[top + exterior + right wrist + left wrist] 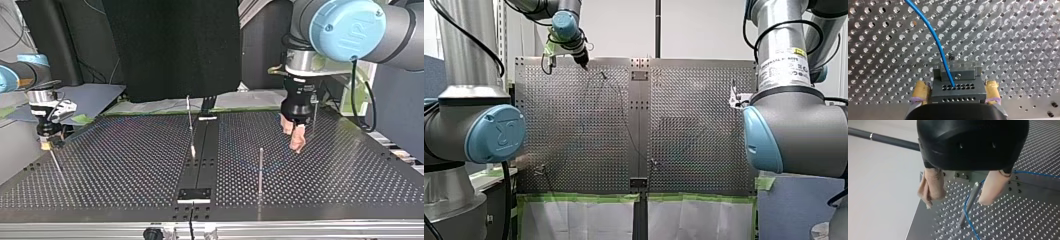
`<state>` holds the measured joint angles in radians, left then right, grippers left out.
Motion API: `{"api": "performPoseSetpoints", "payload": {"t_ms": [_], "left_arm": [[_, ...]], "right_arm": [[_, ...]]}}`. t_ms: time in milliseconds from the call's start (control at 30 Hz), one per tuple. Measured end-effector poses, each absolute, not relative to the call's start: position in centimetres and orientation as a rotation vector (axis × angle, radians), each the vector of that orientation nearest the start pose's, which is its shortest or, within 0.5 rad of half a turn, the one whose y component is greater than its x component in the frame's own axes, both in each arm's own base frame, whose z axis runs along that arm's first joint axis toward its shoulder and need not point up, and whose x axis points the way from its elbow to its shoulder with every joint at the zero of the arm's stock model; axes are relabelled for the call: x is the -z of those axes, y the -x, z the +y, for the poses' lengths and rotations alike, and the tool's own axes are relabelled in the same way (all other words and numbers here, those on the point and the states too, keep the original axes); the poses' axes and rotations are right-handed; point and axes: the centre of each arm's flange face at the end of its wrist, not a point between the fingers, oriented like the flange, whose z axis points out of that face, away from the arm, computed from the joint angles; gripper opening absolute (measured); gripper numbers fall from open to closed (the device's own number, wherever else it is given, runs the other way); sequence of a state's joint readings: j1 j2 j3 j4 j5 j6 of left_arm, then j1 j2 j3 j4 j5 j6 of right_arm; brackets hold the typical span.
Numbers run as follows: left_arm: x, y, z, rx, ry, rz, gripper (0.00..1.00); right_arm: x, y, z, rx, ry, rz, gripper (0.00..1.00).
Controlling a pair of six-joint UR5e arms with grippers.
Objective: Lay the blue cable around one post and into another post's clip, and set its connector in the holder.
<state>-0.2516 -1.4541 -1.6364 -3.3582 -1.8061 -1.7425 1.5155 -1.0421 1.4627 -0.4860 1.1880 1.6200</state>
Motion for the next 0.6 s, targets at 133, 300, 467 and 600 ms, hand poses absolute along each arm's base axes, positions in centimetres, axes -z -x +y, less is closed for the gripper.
{"api": "performPoseSetpoints", "payload": {"t_ms": [133,300,467,600], "left_arm": [[-49.02,-38.08,-21.09,0.111,0.118,1.729,1.00],[-49.03,-38.10,-21.08,0.116,0.125,1.728,1.00],[-49.03,-38.12,-21.06,0.117,0.128,1.727,1.00],[-49.03,-38.12,-21.04,0.116,0.129,1.727,1.00]], "right_arm": [[-27.59,-13.32,-67.95,-1.500,-1.387,-1.019,1.00],[-27.59,-13.32,-67.95,-1.500,-1.387,-1.019,1.00],[-27.59,-13.32,-67.95,-1.500,-1.387,-1.019,1.00],[-27.59,-13.32,-67.95,-1.500,-1.387,-1.019,1.00]]}}
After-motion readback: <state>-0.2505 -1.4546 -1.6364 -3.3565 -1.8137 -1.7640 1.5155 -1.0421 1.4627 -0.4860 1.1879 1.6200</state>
